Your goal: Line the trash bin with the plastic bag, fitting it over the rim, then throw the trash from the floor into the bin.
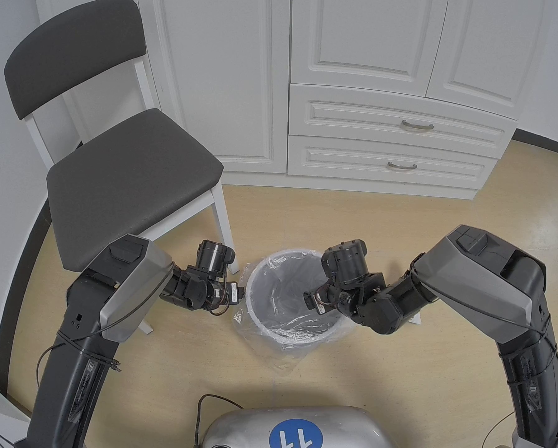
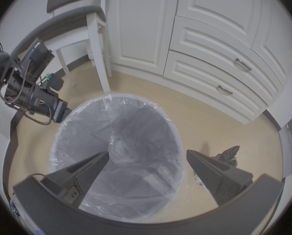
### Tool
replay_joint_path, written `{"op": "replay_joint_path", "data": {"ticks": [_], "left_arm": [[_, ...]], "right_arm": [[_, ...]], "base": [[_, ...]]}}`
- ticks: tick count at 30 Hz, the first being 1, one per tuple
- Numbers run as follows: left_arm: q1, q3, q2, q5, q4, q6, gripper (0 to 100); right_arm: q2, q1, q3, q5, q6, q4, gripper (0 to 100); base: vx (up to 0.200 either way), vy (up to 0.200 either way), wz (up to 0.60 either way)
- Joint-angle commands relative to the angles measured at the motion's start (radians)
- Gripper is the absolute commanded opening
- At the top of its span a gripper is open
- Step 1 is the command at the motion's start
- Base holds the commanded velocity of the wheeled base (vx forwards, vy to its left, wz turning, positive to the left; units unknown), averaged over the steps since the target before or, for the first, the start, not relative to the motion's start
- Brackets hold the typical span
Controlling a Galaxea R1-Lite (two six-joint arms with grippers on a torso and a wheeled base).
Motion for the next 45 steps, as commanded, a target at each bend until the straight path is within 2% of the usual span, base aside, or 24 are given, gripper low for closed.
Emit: {"op": "replay_joint_path", "data": {"ticks": [1, 3, 7, 11, 15, 18, 23, 25, 29, 35, 42, 45], "left_arm": [[-0.002, -0.004, 0.01, 0.006, 0.002, -0.009, 100], [-0.002, -0.004, 0.01, 0.006, 0.001, -0.009, 100], [-0.002, -0.005, 0.01, 0.006, 0.002, -0.018, 100], [-0.002, -0.007, 0.01, 0.012, 0.004, -0.027, 100], [-0.002, -0.007, 0.01, 0.016, 0.004, -0.027, 100], [-0.002, -0.007, 0.01, 0.016, 0.004, -0.027, 100], [0.0, -0.007, 0.01, 0.016, 0.004, -0.029, 100], [0.0, -0.007, 0.01, 0.016, 0.005, -0.029, 100], [0.0, -0.005, 0.01, 0.016, 0.004, -0.029, 100], [0.0, -0.005, 0.008, 0.016, 0.002, -0.032, 100], [0.0, -0.004, 0.008, 0.016, 0.002, -0.032, 100], [0.0, -0.004, 0.01, 0.016, 0.002, -0.032, 100]], "right_arm": [[0.018, 0.032, -0.177, -0.085, -0.031, 0.192, 100], [0.014, 0.041, -0.188, -0.101, -0.034, 0.287, 100], [-0.012, 0.047, -0.177, -0.11, -0.046, 0.376, 100], [-0.074, 0.049, -0.151, -0.131, -0.094, 0.511, 100], [-0.128, 0.053, -0.103, -0.131, -0.112, 0.57, 100], [-0.192, 0.055, -0.018, -0.125, -0.163, 0.61, 100], [-0.226, 0.055, 0.055, -0.127, -0.189, 0.579, 100], [-0.206, 0.055, 0.015, -0.128, -0.178, 0.516, 100], [-0.092, 0.068, -0.128, -0.154, -0.105, 0.353, 100], [0.057, 0.068, -0.283, -0.251, -0.095, 0.359, 100], [0.113, 0.062, -0.312, -0.265, -0.098, 0.367, 100], [0.104, 0.061, -0.312, -0.265, -0.098, 0.422, 100]], "base": [[0.0, 0.0, 0.0], [0.0, 0.0, 0.0], [0.0, 0.0, 0.0], [0.0, 0.0, 0.0], [0.0, 0.0, 0.0], [0.0, 0.0, 0.0], [0.0, 0.0, 0.0], [0.0, 0.0, 0.0], [0.0, 0.0, 0.0], [0.0, 0.0, 0.0], [0.0, 0.0, 0.0], [0.0, 0.0, 0.0]]}}
